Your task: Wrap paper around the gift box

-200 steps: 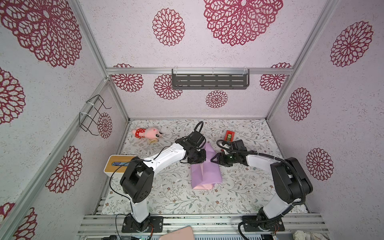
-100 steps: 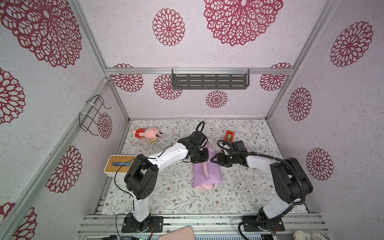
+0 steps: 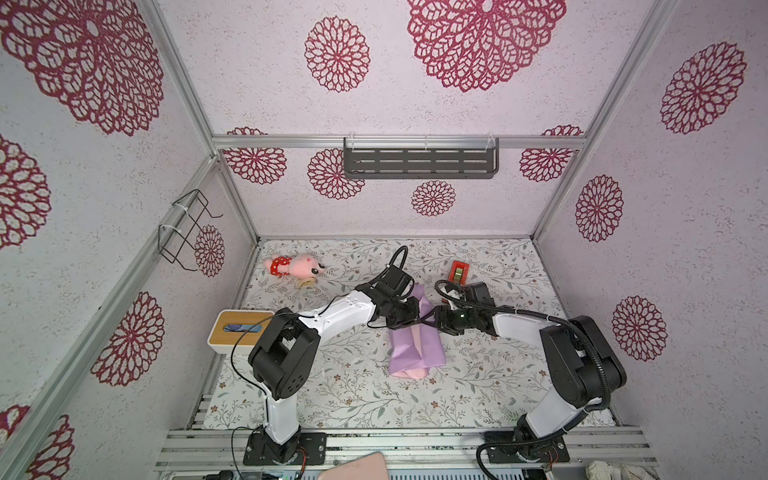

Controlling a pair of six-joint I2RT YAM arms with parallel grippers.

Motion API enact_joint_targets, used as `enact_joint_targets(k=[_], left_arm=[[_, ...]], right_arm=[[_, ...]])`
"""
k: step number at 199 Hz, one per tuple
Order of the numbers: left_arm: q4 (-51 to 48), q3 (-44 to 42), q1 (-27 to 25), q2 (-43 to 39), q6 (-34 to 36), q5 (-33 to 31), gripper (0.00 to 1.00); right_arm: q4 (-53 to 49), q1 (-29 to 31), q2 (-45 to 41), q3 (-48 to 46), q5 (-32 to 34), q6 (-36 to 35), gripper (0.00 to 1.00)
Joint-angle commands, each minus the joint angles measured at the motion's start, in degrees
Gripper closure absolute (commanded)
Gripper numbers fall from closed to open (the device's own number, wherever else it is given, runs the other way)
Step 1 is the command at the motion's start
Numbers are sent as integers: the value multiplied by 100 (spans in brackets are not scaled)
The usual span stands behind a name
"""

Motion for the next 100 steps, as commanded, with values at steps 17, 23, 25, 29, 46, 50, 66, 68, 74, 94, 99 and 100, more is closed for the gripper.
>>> enact_joint_targets(k=[17,23,25,29,46,50,66,68,74,94,99,100], left_arm=[[1102,-121,-33,80,-209,436,100],[1154,-131,-26,95,-209,453,100],[1160,-132,-21,97,-203,461,100],[1176,-136,-18,105,-201,470,100],[1352,-195,0,111,-221,497,100],[1418,-214,6,111,-227,506,100],[1646,-305,35,117,-322,603,100],[1669,-320,34,116,-330,610,100],[1740,-363,40,111,-343,621,100],[1920,-526,62,85,-357,654,100],[1969,-579,77,80,-388,672,100],[1983,-588,79,80,-396,673,100]], right_arm=[[-562,50,142,-260,717,28,40],[-562,56,146,-267,725,30,40],[-562,56,143,-268,726,24,40],[-562,64,148,-260,727,24,40],[-562,80,145,-268,740,32,40],[-562,82,144,-272,744,37,40],[-553,96,159,-279,740,47,40],[-553,92,159,-278,743,48,40],[-553,93,161,-281,744,42,40],[-554,108,172,-282,754,48,40],[-562,117,177,-282,753,44,40],[-562,117,181,-284,753,42,40]])
